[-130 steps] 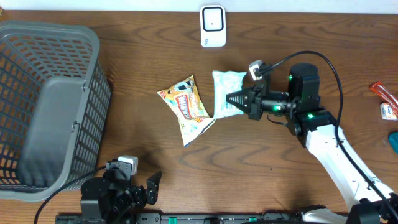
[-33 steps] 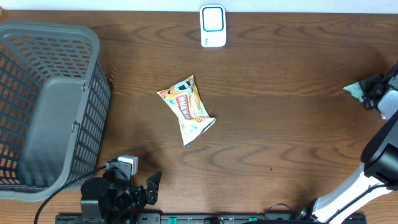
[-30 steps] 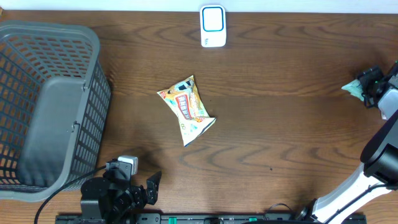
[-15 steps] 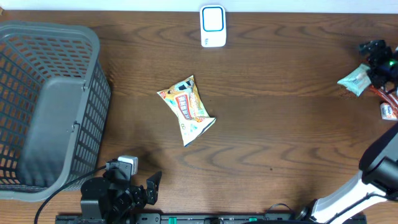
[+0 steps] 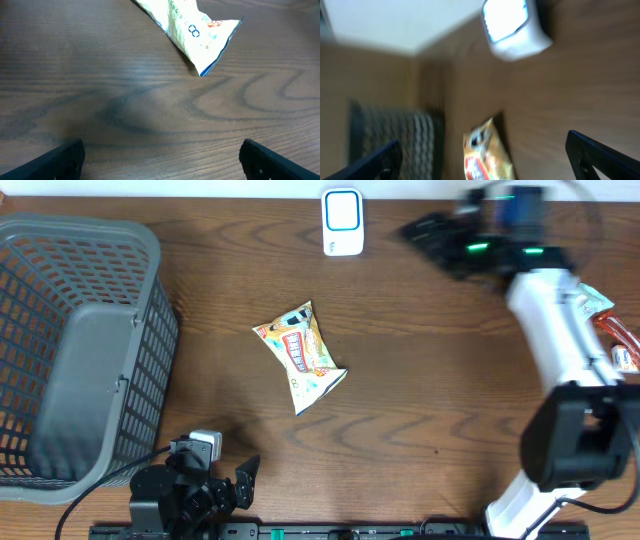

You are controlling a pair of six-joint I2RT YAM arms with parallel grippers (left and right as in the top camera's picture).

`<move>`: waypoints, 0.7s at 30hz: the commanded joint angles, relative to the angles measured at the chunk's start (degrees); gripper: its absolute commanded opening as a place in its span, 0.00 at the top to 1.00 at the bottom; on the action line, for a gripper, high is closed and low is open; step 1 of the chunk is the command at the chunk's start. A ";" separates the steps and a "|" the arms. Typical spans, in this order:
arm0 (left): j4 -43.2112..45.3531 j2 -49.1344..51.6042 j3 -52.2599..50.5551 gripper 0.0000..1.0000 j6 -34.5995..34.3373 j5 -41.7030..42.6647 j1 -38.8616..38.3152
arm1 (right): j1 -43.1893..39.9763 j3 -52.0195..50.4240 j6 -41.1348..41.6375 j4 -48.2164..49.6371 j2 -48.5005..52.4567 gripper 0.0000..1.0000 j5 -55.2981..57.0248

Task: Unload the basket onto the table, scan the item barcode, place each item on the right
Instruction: 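Move the right gripper over the yellow snack bag and grasp it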

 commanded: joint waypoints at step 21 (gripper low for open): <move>-0.63 -0.09 0.00 0.01 -0.04 0.48 -0.22 | 37.90 0.37 -19.50 -5.31 13.27 0.99 47.60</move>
